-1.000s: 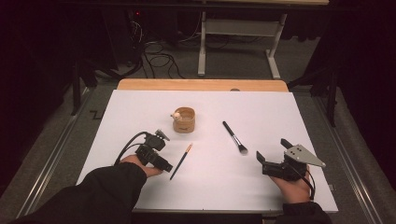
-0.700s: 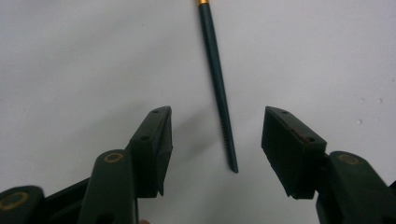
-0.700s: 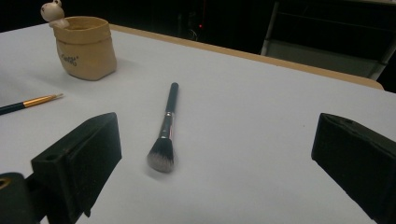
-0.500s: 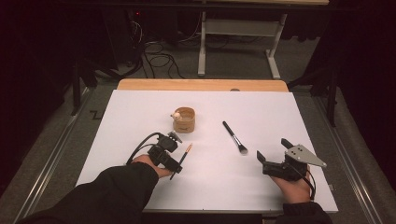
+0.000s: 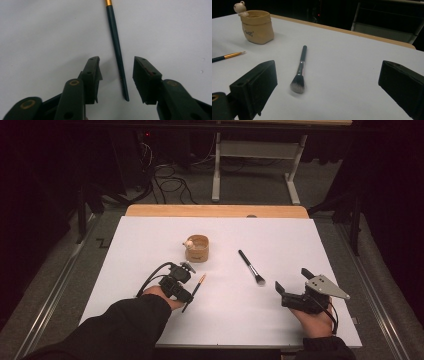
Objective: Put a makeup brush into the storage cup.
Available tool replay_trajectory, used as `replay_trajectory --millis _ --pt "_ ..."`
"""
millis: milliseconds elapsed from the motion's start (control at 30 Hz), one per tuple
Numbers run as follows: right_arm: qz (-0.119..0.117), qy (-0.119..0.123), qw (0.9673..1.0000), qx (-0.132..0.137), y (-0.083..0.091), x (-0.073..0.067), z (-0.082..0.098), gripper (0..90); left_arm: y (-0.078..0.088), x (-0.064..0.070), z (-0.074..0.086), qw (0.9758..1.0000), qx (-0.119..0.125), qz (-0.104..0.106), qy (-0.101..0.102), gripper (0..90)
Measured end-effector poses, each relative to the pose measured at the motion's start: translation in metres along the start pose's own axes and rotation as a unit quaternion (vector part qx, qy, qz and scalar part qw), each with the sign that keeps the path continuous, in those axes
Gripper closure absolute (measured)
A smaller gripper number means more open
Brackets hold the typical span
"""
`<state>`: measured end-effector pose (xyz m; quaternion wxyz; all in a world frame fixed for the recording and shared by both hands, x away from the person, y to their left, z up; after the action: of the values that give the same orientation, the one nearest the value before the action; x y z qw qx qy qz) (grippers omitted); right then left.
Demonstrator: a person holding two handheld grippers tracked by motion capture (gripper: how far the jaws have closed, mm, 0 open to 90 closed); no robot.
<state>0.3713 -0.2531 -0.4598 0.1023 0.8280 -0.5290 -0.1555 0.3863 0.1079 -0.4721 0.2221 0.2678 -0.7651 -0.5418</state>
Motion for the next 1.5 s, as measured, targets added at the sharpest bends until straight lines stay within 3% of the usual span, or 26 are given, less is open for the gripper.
replay_trajectory --millis 367,1000,1500 --pt "-0.001 -0.001 1.0 -0.002 -0.001 0.0 0.0 2.7 -0.007 0.004 -0.001 1.0 -0.008 -0.001 0.001 68.9" --pt "-0.003 -0.003 1.0 -0.003 -0.001 0.0 0.001 2.7 -0.014 0.002 -0.001 0.9998 -0.012 0.003 0.012 73.3" --pt "-0.004 -0.002 1.0 -0.003 -0.002 0.0 0.001 2.7 -0.015 0.004 -0.001 0.9994 -0.017 -0.02 -0.02 78.7"
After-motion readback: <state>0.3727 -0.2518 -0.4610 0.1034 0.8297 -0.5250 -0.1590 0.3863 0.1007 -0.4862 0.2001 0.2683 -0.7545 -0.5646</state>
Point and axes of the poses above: each handheld gripper's, and its own axes: y roughly backward along the jaws, z roughly out of its underside, x roughly to its right, the point moved 3 cm from there along -y, roughly forward along the jaws, and after that the axes turned 14 degrees about -y, right-handed, at the moved point
